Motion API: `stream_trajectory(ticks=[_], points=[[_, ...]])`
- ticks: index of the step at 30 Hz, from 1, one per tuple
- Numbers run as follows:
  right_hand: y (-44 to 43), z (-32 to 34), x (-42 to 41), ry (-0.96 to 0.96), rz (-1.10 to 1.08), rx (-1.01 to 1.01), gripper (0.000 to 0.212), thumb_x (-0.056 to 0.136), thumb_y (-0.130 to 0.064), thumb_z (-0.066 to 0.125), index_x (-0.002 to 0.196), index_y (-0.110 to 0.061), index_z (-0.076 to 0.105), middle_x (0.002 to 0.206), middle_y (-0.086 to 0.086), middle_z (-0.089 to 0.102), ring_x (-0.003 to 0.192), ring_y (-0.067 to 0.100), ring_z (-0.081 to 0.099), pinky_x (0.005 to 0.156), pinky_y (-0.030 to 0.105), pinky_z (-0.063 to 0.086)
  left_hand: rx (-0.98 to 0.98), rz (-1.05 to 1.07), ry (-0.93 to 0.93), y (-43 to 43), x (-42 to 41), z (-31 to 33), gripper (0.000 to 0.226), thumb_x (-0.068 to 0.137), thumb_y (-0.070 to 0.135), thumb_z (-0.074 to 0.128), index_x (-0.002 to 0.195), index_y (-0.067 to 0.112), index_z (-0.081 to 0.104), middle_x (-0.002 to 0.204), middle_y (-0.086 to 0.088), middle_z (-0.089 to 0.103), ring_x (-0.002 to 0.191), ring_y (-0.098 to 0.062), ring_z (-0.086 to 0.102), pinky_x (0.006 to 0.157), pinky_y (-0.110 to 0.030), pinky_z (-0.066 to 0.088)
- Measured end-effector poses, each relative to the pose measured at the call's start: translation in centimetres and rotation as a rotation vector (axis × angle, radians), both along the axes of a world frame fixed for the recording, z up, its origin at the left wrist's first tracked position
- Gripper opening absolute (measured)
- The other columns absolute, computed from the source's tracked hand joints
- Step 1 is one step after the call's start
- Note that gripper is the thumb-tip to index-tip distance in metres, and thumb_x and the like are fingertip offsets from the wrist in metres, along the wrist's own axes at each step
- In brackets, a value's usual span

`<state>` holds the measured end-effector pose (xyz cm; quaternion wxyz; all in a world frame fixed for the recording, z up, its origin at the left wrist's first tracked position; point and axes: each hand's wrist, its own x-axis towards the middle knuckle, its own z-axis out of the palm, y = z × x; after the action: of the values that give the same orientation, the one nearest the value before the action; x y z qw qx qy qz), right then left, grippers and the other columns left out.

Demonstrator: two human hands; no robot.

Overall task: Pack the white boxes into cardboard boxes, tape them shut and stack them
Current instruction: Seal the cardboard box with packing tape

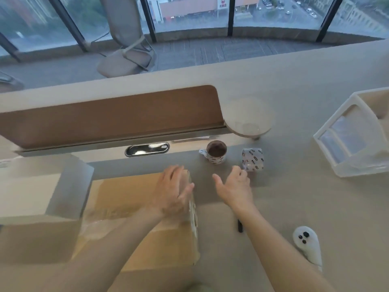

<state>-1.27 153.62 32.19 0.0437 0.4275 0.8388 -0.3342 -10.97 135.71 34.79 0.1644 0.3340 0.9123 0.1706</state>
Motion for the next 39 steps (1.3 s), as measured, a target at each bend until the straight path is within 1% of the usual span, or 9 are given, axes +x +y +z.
stream_trajectory(ticks=[6, 10, 14, 20, 24, 27, 29, 34, 39], points=[[-10.3, 2.1, 0.3, -0.027, 0.119, -0.252, 0.079, 0.092, -0.067, 0.042, 0.138, -0.004, 0.035, 0.142, 0.017, 0.046, 0.128, 0.035, 0.048, 0.102, 0.044, 0.042, -0.041, 0.315, 0.009, -12.1, 0.6, 0.5, 0.08, 0.094, 0.063, 0.041, 0.154, 0.01, 0.028, 0.163, -0.012, 0.019, 0.15, -0.027, 0.011, 0.122, -0.041, 0.011], [-15.6, 1.5, 0.2, -0.08, 0.043, -0.217, 0.077, 0.089, -0.068, 0.044, 0.135, -0.008, 0.029, 0.137, 0.019, 0.049, 0.123, 0.038, 0.052, 0.098, 0.045, 0.044, -0.174, 0.511, 0.019, -17.6, 0.1, 0.4, 0.078, 0.095, 0.059, 0.046, 0.15, 0.007, 0.027, 0.162, -0.02, 0.016, 0.15, -0.032, 0.011, 0.122, -0.044, 0.013], [-17.6, 1.8, 0.2, -0.071, -0.057, -0.078, 0.073, 0.091, -0.066, 0.042, 0.134, -0.007, 0.032, 0.134, 0.019, 0.052, 0.119, 0.038, 0.055, 0.093, 0.045, 0.045, -0.131, 0.625, -0.093, -20.4, -0.5, 0.8, 0.096, 0.09, 0.062, 0.053, 0.157, 0.01, 0.007, 0.164, -0.016, 0.015, 0.15, -0.032, 0.019, 0.119, -0.044, 0.02], [-16.5, 1.9, -2.1, -0.189, -0.058, 0.006, 0.089, 0.094, -0.072, 0.021, 0.138, 0.0, 0.049, 0.14, 0.019, 0.049, 0.126, 0.037, 0.05, 0.098, 0.042, 0.043, 0.101, 0.651, -0.436, -22.9, -3.0, -0.6, 0.098, 0.074, 0.074, 0.068, 0.149, 0.018, 0.04, 0.151, -0.009, 0.042, 0.135, -0.03, 0.047, 0.108, -0.041, 0.04], [-16.5, 1.0, -2.2, -0.218, -0.066, 0.132, 0.088, 0.093, -0.072, 0.016, 0.13, -0.003, 0.055, 0.129, 0.018, 0.059, 0.118, 0.037, 0.055, 0.092, 0.043, 0.046, 0.17, 0.718, -0.411, -23.1, -3.6, -2.4, 0.095, 0.07, 0.092, 0.042, 0.125, 0.018, 0.064, 0.128, -0.01, 0.064, 0.119, -0.034, 0.06, 0.097, -0.041, 0.047], [-16.4, 0.0, -2.1, -0.175, -0.141, 0.183, 0.076, 0.098, -0.064, 0.017, 0.123, -0.004, 0.056, 0.121, 0.019, 0.061, 0.112, 0.038, 0.058, 0.089, 0.045, 0.046, 0.252, 0.796, -0.385, -22.5, -3.3, -1.6, 0.067, 0.101, 0.06, 0.029, 0.121, 0.006, 0.064, 0.124, -0.018, 0.065, 0.116, -0.037, 0.059, 0.095, -0.041, 0.046], [-16.3, -0.5, -2.2, -0.163, -0.161, 0.208, 0.07, 0.101, -0.057, 0.016, 0.12, -0.004, 0.057, 0.118, 0.022, 0.062, 0.11, 0.041, 0.058, 0.09, 0.046, 0.045, 0.221, 0.816, -0.345, -22.3, -3.3, -1.6, 0.061, 0.108, 0.044, 0.021, 0.124, 0.003, 0.063, 0.126, -0.022, 0.063, 0.118, -0.038, 0.057, 0.095, -0.04, 0.044], [-15.5, -1.1, -2.4, -0.097, -0.204, 0.171, 0.064, 0.104, -0.046, 0.013, 0.119, -0.003, 0.059, 0.116, 0.024, 0.062, 0.11, 0.043, 0.056, 0.091, 0.046, 0.044, 0.119, 0.853, -0.265, -21.4, -3.5, -1.3, 0.055, 0.109, 0.033, 0.016, 0.131, 0.012, 0.062, 0.129, -0.024, 0.061, 0.122, -0.04, 0.055, 0.098, -0.042, 0.042], [-14.8, -1.1, -3.0, -0.061, -0.152, 0.141, 0.061, 0.104, -0.043, 0.015, 0.118, -0.002, 0.059, 0.116, 0.023, 0.063, 0.109, 0.043, 0.058, 0.089, 0.045, 0.044, 0.05, 0.881, -0.199, -20.7, -3.6, -0.9, 0.059, 0.11, 0.033, 0.016, 0.13, 0.002, 0.062, 0.129, -0.028, 0.06, 0.122, -0.041, 0.054, 0.099, -0.043, 0.04]])
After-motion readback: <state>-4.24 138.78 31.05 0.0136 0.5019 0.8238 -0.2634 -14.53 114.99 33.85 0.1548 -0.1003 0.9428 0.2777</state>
